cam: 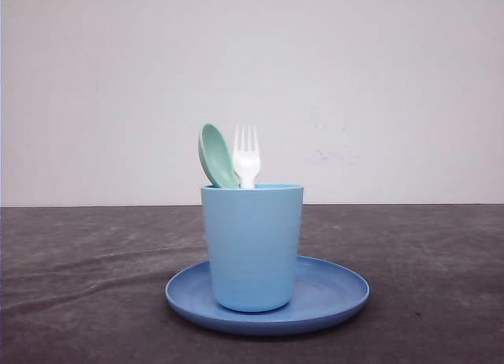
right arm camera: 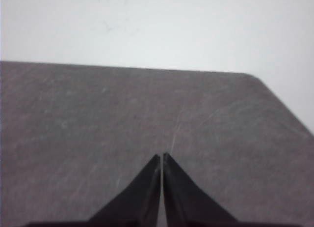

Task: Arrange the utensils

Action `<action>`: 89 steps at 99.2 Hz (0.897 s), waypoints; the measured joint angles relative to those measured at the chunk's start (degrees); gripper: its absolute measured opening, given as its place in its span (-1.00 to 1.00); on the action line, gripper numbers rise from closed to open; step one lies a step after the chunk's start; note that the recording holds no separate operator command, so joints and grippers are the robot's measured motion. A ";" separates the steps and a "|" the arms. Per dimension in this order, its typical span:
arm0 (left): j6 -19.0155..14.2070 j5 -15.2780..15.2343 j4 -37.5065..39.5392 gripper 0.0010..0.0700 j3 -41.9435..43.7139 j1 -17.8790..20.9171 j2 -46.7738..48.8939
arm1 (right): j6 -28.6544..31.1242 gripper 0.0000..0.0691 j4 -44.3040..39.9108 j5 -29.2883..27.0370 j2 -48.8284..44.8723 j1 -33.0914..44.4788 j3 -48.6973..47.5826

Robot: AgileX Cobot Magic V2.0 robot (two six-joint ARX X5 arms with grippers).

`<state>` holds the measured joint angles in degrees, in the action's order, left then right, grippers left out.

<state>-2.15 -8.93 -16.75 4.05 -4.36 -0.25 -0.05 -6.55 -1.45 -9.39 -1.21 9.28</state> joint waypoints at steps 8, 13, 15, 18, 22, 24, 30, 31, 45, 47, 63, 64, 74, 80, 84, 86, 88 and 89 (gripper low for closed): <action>0.00 0.00 0.00 -0.95 0.00 0.00 0.00 | 0.04 -0.98 0.39 0.22 3.21 0.00 -4.04; 0.00 0.00 0.00 -0.95 0.00 0.00 0.00 | 0.07 -0.98 0.48 0.87 4.87 0.00 -6.12; 0.00 0.00 0.00 -0.95 0.00 0.00 0.00 | 0.07 -0.98 0.48 1.33 5.49 0.00 -6.86; 0.00 0.00 0.00 -0.95 0.00 0.00 0.00 | 0.09 -0.98 0.44 1.86 6.32 0.00 -7.85; 0.00 0.00 0.00 -0.95 0.00 0.00 0.00 | 0.15 -0.98 -0.68 2.49 7.41 0.00 -8.44; 0.00 0.00 0.00 -0.95 0.00 0.00 0.00 | 0.20 -0.98 -1.49 2.64 7.85 0.00 -8.44; 0.02 0.00 0.00 -0.95 0.00 0.00 0.00 | 0.24 -0.98 -2.64 2.78 8.96 0.00 -8.44; 0.00 0.00 0.00 -0.95 0.00 0.00 0.00 | 0.24 -0.98 -2.67 2.80 9.09 0.00 -8.44; 0.02 0.00 0.00 -0.95 0.00 0.00 0.00 | 0.24 -0.98 -3.32 2.80 9.20 0.00 -8.44; 0.02 0.00 0.00 -0.95 0.00 0.00 0.00 | 0.24 -0.98 -3.34 2.82 9.20 0.00 -8.41; 0.02 0.00 0.00 -0.95 0.00 0.00 0.00 | 0.26 -0.98 -3.10 2.86 9.20 0.00 -8.41; 0.00 0.00 0.00 -0.95 0.00 0.00 0.00 | 0.26 -0.98 -3.08 2.86 9.20 0.00 -8.41; 0.02 0.00 0.00 -0.95 0.00 0.00 0.00 | 0.26 -0.98 -3.06 2.86 9.20 0.00 -8.41; 0.02 0.00 0.00 -0.95 0.00 0.00 0.00 | 0.26 -0.98 -3.06 2.86 9.20 0.00 -8.41; 0.02 0.00 0.00 -0.95 0.00 0.00 0.00 | 0.26 -0.98 -3.06 2.86 9.20 0.00 -8.41; 0.00 0.00 0.00 -0.95 0.00 0.00 0.00 | 0.26 -0.98 -3.06 2.86 9.20 0.00 -8.41; 0.02 0.00 0.00 -0.95 0.00 0.00 0.00 | 0.26 -0.98 -3.06 2.86 9.20 0.00 -8.41; 0.02 0.00 0.00 -0.95 0.00 0.00 0.00 | 0.26 -0.98 -3.06 2.86 9.20 0.00 -8.41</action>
<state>-2.13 -8.93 -16.75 4.05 -4.36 -0.25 0.21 -9.61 1.41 -0.19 -1.21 0.86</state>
